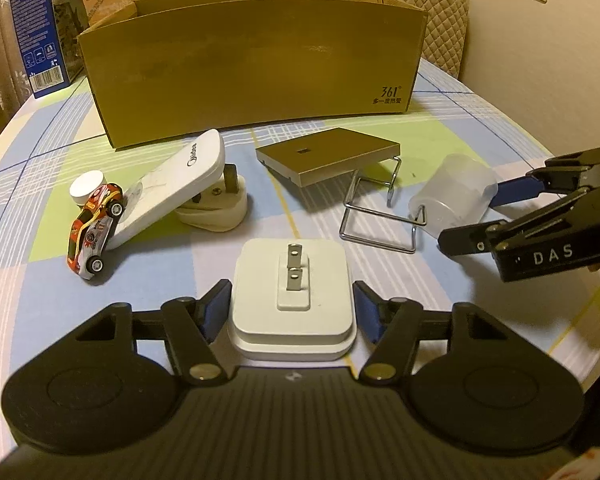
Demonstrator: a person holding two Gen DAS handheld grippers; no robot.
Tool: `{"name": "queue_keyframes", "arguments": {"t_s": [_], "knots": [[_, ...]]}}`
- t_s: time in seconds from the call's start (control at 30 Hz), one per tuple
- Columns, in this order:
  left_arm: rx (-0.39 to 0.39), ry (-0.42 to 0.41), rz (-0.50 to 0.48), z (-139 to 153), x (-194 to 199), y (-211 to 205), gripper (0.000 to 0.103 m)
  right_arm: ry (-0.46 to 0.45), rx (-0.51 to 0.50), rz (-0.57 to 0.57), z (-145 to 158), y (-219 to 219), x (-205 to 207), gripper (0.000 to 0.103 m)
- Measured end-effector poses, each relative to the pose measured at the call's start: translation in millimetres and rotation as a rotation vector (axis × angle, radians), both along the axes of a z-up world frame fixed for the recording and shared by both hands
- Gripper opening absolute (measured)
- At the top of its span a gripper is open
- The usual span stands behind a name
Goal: Organize rigid objects
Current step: 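Carry the white adapter into the cardboard box and release it with the left tool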
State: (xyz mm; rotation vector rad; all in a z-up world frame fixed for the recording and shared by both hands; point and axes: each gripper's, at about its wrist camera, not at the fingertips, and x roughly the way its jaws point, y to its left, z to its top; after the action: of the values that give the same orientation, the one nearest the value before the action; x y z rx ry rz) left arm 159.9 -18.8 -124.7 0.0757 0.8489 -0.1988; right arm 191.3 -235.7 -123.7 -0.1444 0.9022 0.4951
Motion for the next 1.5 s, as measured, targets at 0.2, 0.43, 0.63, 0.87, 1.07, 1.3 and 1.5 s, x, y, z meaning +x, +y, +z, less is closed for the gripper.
{"name": "queue_keyframes", "arguments": {"t_s": [0.2,0.43,0.63,0.87,1.07,1.3,1.5], "knots": [[-0.009,0.005,0.001,1,-1,0,0.060,-0.028,-0.006,-0.026,4,-3,-1,0.069],[-0.016,-0.013,0.003,7,-4,0,0.060,-0.056,0.010,-0.038,12,-7,-7,0.069],[-0.020,-0.033,0.003,16,-7,1,0.060,-0.086,0.033,-0.049,22,-10,-12,0.069],[-0.037,-0.062,0.018,38,-8,2,0.060,-0.108,0.083,-0.069,40,-11,-19,0.069],[-0.042,-0.094,0.021,67,-3,5,0.060,-0.136,0.135,-0.084,72,-10,-19,0.069],[-0.051,-0.152,0.029,119,28,22,0.060,-0.235,0.153,-0.069,134,-2,6,0.069],[-0.035,-0.215,0.027,168,87,38,0.060,-0.298,0.149,-0.048,175,10,60,0.069]]}}
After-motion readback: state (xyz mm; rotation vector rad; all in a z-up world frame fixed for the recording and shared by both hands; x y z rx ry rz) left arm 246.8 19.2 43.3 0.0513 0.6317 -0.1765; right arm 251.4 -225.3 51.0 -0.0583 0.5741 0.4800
